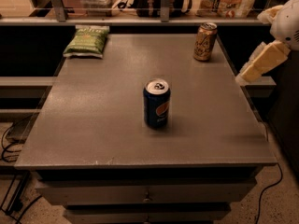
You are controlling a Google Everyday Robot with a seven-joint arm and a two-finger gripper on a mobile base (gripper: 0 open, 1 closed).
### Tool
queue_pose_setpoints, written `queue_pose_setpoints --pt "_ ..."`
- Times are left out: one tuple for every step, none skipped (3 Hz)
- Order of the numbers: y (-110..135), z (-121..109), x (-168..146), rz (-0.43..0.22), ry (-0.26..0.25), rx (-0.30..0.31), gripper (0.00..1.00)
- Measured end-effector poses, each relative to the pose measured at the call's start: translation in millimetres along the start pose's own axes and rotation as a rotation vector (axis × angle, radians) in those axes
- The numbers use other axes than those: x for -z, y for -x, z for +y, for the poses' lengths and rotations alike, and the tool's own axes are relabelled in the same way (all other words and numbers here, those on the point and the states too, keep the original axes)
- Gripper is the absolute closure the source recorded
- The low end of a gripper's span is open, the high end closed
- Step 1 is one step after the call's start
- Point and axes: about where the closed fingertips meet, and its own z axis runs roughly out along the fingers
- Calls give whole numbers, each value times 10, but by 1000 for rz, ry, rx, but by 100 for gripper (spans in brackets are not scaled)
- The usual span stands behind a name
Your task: Move orange can near green jalapeno chip bag
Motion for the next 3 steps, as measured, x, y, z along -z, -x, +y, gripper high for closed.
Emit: queue_pose_setpoints --pt "48 -21 -77 -14 -4 -16 0" --pt "181 -152 -322 -75 8 -57 0" --pt "231 -345 -623 -132 -5 -131 0"
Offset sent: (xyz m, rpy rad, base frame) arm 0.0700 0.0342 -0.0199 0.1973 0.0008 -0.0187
